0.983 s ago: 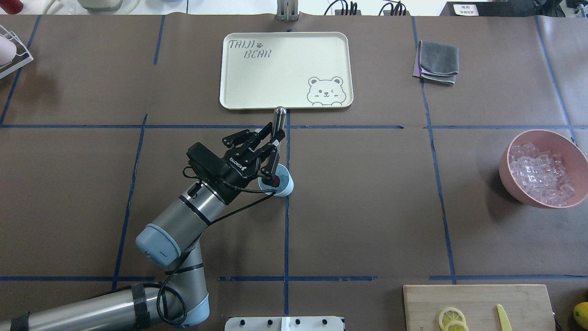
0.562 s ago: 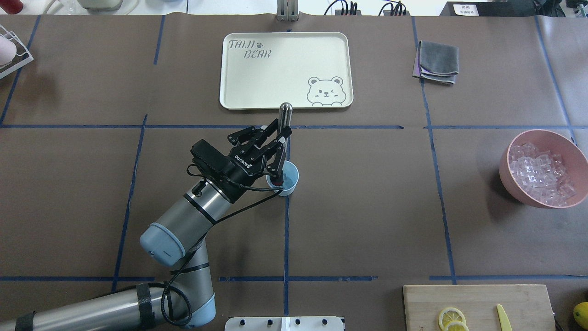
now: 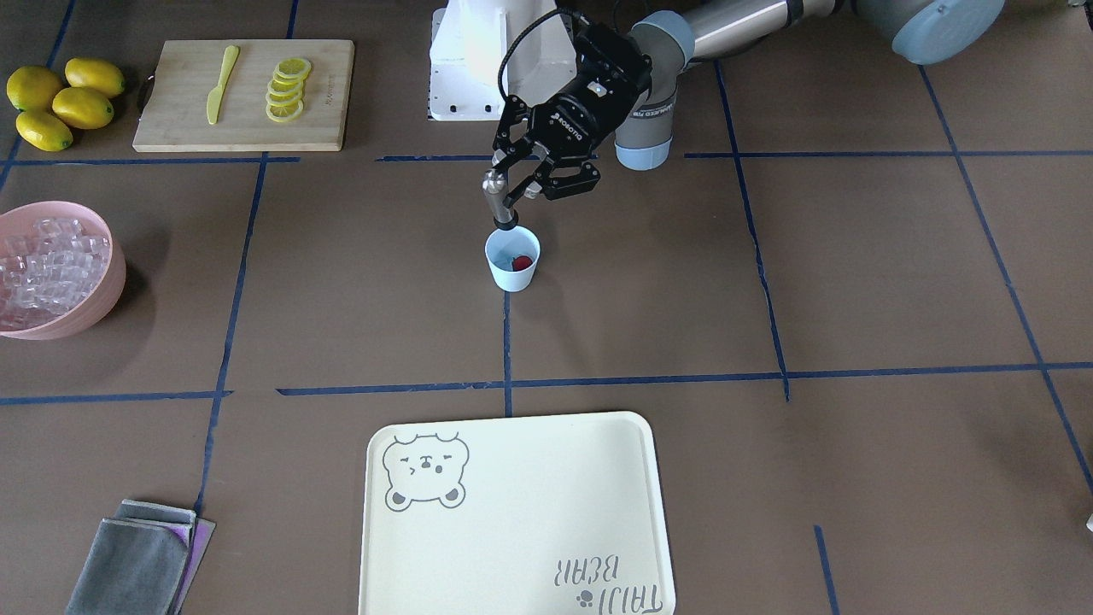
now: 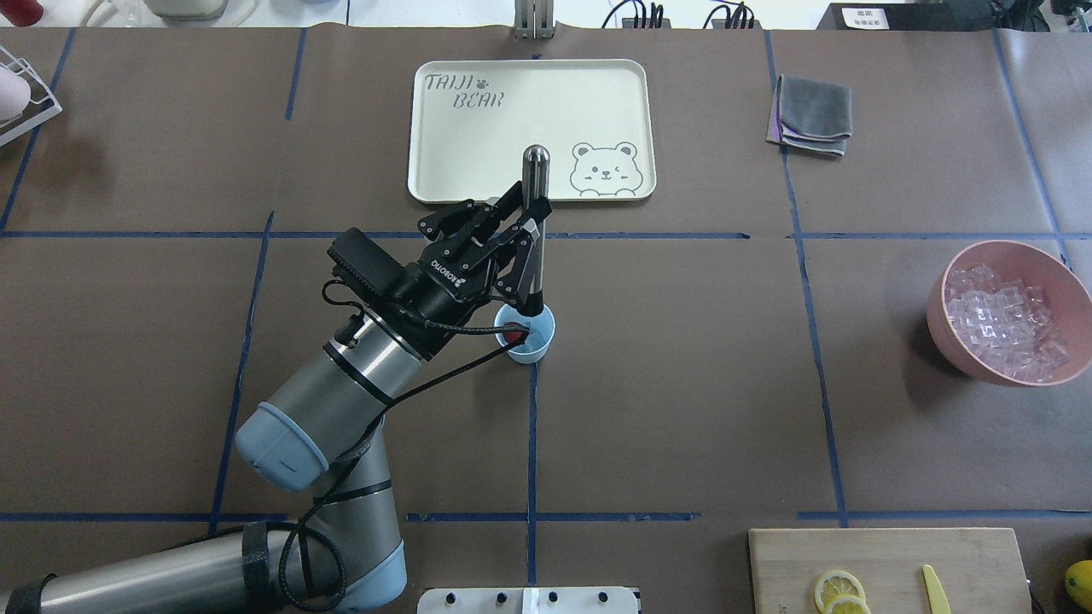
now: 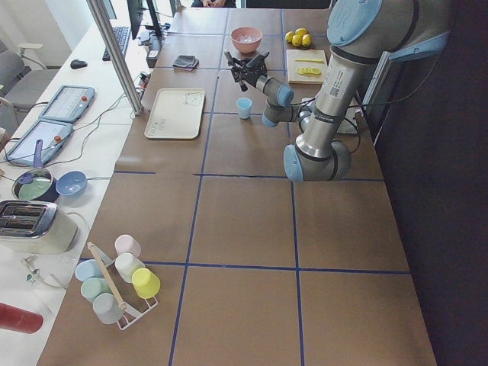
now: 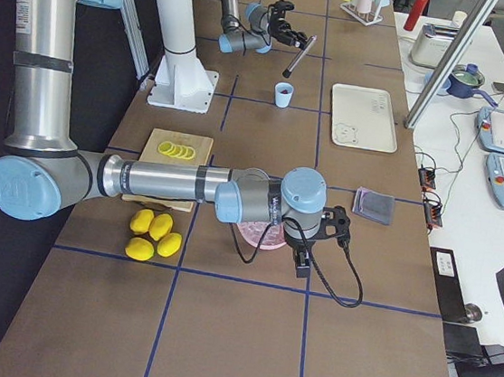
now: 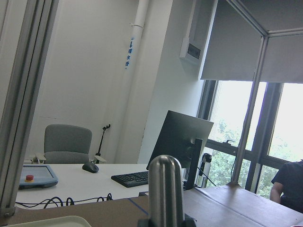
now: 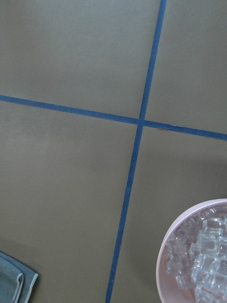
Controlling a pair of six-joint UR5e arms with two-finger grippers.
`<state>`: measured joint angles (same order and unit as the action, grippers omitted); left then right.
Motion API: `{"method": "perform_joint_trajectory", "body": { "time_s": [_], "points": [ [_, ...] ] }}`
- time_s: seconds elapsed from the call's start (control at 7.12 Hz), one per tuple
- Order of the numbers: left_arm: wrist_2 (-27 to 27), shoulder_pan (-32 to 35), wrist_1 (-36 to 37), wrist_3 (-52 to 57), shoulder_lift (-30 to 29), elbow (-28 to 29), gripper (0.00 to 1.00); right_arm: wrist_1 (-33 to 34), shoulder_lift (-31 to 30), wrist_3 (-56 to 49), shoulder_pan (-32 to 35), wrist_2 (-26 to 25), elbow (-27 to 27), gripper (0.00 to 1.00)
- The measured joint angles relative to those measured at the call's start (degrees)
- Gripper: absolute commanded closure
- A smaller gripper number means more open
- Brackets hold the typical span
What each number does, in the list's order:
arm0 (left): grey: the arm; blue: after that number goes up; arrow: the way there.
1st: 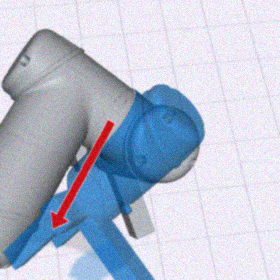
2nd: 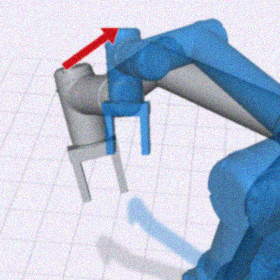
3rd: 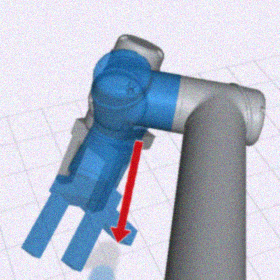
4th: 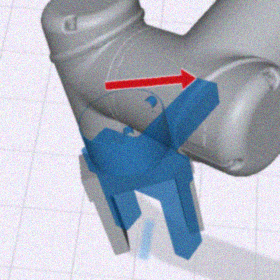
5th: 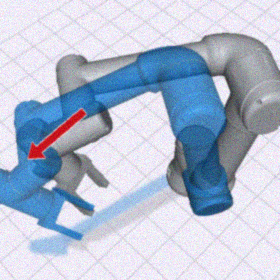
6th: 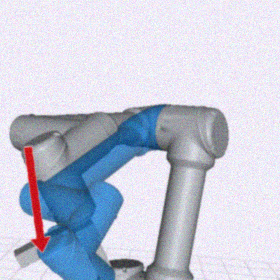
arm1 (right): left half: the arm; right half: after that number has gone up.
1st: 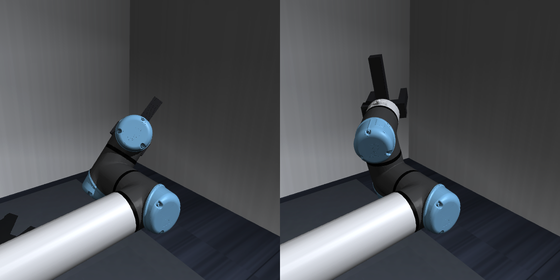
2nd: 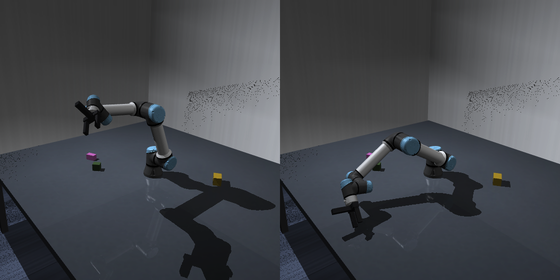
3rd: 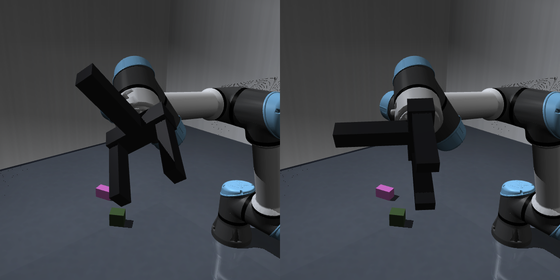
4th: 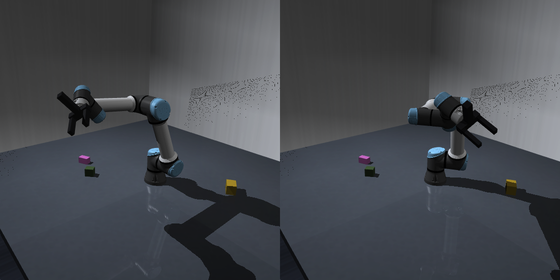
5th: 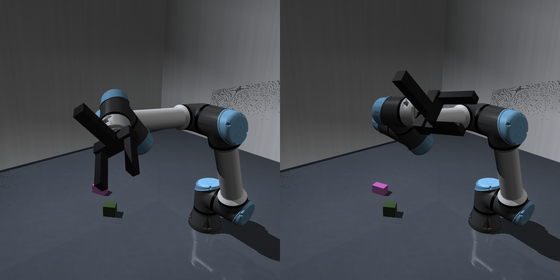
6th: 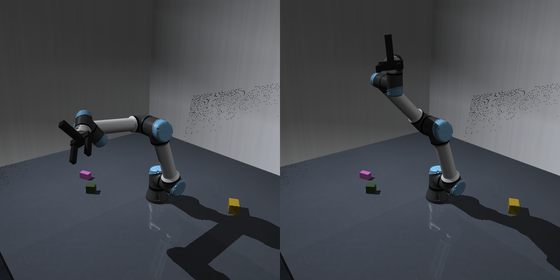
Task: Mash ice and strawberries in cup
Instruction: 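Lift the metal rod out of the cup with the left gripper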
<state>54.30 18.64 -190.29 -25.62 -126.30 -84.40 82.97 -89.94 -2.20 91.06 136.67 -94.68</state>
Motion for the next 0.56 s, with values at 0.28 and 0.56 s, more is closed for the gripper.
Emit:
{"method": "perform_joint_trajectory", "body": {
  "time_s": [0.28, 0.56],
  "points": [
    [4.4, 5.0, 2.9, -3.3, 2.1, -3.4, 1.0, 0.0, 0.1, 0.0, 0.0, -0.1, -0.2, 0.0],
    [15.1, 13.7, 4.5, -13.3, 6.2, -3.9, 1.0, 0.0, 0.1, 0.0, 0.0, -0.1, -0.5, 0.0]
  ]
}}
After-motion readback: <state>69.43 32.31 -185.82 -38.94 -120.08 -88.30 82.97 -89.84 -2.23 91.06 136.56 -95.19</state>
